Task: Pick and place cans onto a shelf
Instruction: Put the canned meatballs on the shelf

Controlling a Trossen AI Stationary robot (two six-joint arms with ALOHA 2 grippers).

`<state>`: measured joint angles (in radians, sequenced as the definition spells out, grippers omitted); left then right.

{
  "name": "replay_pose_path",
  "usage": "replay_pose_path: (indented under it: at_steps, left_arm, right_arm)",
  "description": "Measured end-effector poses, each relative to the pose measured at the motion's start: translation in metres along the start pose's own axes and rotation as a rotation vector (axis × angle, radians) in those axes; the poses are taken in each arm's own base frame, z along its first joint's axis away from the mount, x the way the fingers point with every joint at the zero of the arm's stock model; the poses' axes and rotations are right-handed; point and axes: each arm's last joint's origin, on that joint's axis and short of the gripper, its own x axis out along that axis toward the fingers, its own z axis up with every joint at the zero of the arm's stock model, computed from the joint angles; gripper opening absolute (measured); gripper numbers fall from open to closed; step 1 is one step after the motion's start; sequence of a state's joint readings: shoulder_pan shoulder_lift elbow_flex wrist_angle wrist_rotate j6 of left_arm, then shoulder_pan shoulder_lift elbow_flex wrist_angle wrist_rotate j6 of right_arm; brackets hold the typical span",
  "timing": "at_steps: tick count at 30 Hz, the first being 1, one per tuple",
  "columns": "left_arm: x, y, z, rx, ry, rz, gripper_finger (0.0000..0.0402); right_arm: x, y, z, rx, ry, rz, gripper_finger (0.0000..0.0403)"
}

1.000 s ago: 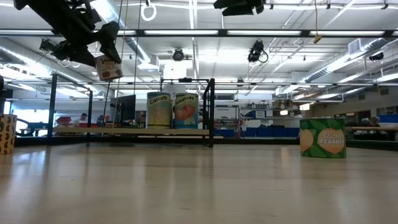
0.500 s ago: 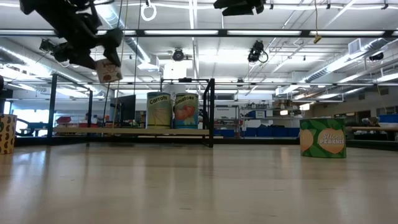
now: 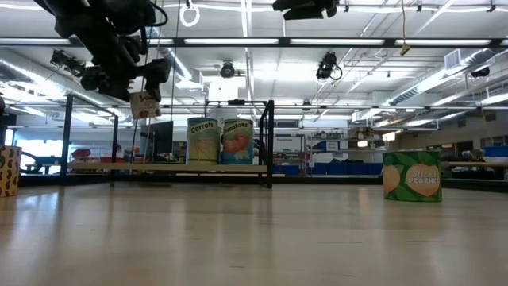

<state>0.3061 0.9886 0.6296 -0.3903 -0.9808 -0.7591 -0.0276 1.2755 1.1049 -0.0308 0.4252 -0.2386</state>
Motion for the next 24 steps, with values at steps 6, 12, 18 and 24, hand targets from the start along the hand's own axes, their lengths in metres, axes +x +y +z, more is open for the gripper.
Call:
replay_pose_path:
  at_steps: [6,12,18,24]
  left_arm:
    - [0.011,-0.006,0.000,-0.085,-0.005,0.009,0.0316]
    - [0.037,-0.008,-0.007,-0.108,0.061,0.052,0.0316]
    - [0.067,0.002,-0.005,-0.248,0.168,0.054,0.0316]
    - [0.087,0.000,-0.006,-0.126,0.199,-0.013,0.0316]
  right_arm:
    - [0.000,0.000,0.000,0.000,0.000,0.000,0.0366]
    - [0.000,0.000,0.001,0.002,-0.005,-0.001,0.0366]
    - [0.000,0.000,0.001,0.003,-0.007,-0.002,0.0366]
    - [0.000,0.000,0.001,0.006,-0.014,-0.003,0.0366]
